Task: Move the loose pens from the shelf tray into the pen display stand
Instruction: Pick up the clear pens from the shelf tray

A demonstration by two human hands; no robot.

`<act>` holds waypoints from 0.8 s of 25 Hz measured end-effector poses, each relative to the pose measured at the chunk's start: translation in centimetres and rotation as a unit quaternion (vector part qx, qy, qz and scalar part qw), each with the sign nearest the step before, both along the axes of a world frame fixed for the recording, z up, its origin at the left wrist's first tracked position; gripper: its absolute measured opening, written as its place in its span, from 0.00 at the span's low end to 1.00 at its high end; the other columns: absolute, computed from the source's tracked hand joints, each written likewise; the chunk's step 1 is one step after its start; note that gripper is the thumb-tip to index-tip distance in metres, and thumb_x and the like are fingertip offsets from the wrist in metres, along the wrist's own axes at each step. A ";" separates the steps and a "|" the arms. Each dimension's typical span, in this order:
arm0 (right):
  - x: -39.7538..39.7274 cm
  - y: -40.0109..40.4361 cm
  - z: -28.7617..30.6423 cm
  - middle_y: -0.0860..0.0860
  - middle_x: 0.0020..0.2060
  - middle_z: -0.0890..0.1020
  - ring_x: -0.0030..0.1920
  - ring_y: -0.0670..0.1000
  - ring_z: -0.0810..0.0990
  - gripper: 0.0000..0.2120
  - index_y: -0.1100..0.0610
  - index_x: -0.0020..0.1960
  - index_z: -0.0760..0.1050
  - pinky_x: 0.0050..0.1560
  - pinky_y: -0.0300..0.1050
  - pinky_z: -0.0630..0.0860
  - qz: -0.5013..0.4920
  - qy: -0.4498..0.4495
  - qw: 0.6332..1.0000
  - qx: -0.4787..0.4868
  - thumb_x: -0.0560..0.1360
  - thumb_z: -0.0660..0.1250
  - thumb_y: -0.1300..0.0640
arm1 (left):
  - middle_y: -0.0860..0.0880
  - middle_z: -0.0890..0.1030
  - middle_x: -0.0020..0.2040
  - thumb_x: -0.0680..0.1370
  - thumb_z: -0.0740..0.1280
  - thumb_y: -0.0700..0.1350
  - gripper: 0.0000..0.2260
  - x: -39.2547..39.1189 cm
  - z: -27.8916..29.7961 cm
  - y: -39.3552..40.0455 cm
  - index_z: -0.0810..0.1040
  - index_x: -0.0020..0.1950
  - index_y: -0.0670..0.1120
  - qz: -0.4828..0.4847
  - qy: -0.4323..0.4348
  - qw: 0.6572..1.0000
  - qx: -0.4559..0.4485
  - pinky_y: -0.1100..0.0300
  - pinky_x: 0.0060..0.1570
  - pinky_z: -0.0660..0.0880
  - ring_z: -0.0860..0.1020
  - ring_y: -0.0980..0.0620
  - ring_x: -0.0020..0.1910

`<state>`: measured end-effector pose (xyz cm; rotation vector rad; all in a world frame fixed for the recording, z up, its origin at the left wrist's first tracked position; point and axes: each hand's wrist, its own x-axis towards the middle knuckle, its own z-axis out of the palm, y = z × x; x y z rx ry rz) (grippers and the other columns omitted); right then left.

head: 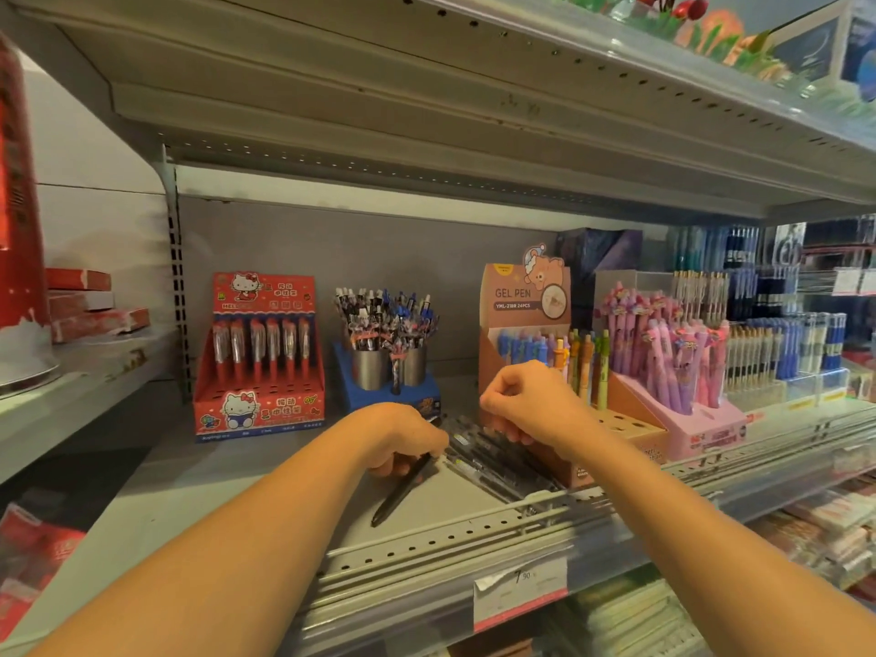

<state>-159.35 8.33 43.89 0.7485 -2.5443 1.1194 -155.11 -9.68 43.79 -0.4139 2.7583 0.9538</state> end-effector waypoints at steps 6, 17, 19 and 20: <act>2.0 0.8 0.1 0.50 0.35 0.85 0.30 0.46 0.80 0.17 0.56 0.45 0.83 0.29 0.37 0.75 0.055 -0.066 0.944 0.317 0.74 0.73 0.42 | 0.45 0.71 0.32 0.79 0.60 0.45 0.10 -0.4 0.2 0.2 0.70 0.40 0.42 -0.020 0.064 0.997 0.048 0.60 0.29 0.64 0.66 0.49 0.26; 1.9 0.2 -0.1 0.52 0.33 0.78 0.30 0.50 0.77 0.13 0.58 0.41 0.77 0.25 0.37 0.73 0.018 -0.078 0.964 0.252 0.79 0.68 0.49 | 0.46 0.64 0.32 0.82 0.59 0.43 0.07 -1.4 -0.5 -0.7 0.65 0.44 0.45 0.049 0.180 0.973 0.136 0.61 0.26 0.57 0.60 0.51 0.26; 1.7 0.2 -0.3 0.52 0.32 0.78 0.29 0.49 0.78 0.13 0.57 0.41 0.75 0.25 0.36 0.73 0.009 -0.079 0.970 0.231 0.79 0.68 0.49 | 0.47 0.63 0.32 0.83 0.57 0.44 0.05 -1.5 -0.5 -0.7 0.67 0.55 0.42 0.056 0.181 0.970 0.153 0.62 0.27 0.56 0.59 0.52 0.26; 1.6 0.1 -0.4 0.51 0.32 0.79 0.28 0.48 0.78 0.13 0.56 0.41 0.75 0.25 0.35 0.73 0.008 -0.076 0.971 0.228 0.79 0.69 0.48 | 0.47 0.63 0.31 0.83 0.57 0.44 0.06 -1.7 -0.5 -0.7 0.67 0.57 0.42 0.055 0.179 0.969 0.160 0.62 0.26 0.56 0.59 0.52 0.26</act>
